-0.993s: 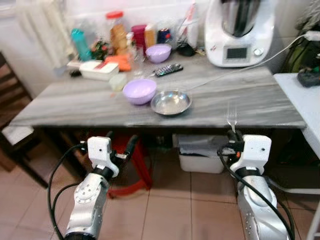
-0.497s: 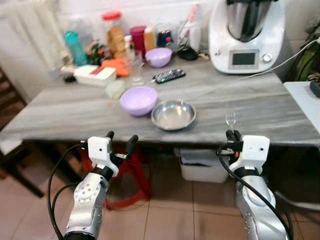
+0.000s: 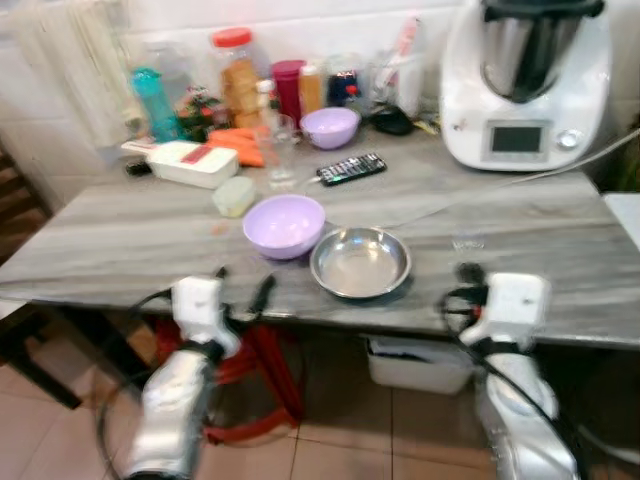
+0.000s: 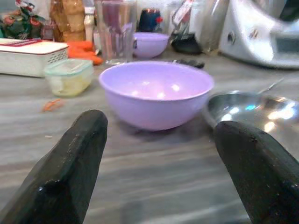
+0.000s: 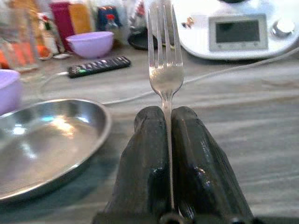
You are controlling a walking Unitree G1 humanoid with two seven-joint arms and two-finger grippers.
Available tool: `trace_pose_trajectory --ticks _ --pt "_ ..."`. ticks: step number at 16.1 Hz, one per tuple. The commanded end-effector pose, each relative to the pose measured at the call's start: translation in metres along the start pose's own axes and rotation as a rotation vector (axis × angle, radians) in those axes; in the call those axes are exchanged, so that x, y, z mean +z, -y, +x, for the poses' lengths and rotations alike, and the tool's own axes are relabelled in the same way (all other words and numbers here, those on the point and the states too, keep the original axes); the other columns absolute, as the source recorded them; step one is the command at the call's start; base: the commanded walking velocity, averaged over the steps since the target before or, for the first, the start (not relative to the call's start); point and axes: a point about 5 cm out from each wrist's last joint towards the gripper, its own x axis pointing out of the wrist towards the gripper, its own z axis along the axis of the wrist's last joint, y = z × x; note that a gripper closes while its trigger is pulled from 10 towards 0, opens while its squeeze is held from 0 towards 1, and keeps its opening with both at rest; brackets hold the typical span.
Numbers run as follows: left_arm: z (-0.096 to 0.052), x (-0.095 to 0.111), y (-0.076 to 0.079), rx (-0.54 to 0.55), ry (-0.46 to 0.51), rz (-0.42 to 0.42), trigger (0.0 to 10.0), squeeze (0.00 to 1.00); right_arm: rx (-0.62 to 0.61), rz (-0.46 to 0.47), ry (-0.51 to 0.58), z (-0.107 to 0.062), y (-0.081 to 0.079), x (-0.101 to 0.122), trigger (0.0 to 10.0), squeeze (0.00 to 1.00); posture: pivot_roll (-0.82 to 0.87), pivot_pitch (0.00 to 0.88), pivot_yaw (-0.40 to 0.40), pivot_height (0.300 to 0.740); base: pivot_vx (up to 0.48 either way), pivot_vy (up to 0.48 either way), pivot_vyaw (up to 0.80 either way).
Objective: Setting the table
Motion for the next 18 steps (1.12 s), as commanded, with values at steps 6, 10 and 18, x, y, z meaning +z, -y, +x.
trace_pose_trajectory --ticks 6,10,18 --pt "-0.013 -0.004 0.006 -0.157 -0.033 0.003 10.0 0.0 -0.063 0.043 -0.076 0.005 0.01 -0.007 10.0 0.0 -0.18 0.0 0.105 0.74 0.0 0.0 0.0" --pt "-0.017 -0.005 0.015 -0.353 -0.083 0.02 10.0 0.0 -0.11 0.068 -0.088 0.02 0.021 -0.001 10.0 0.0 -0.18 0.02 0.109 0.74 0.0 0.0 0.0" --pt "-0.015 0.0 0.027 -0.535 -0.117 0.022 10.0 0.0 -0.113 0.059 -0.236 0.054 0.018 -0.008 10.0 0.0 -0.18 0.063 0.124 0.74 0.0 0.0 0.0"
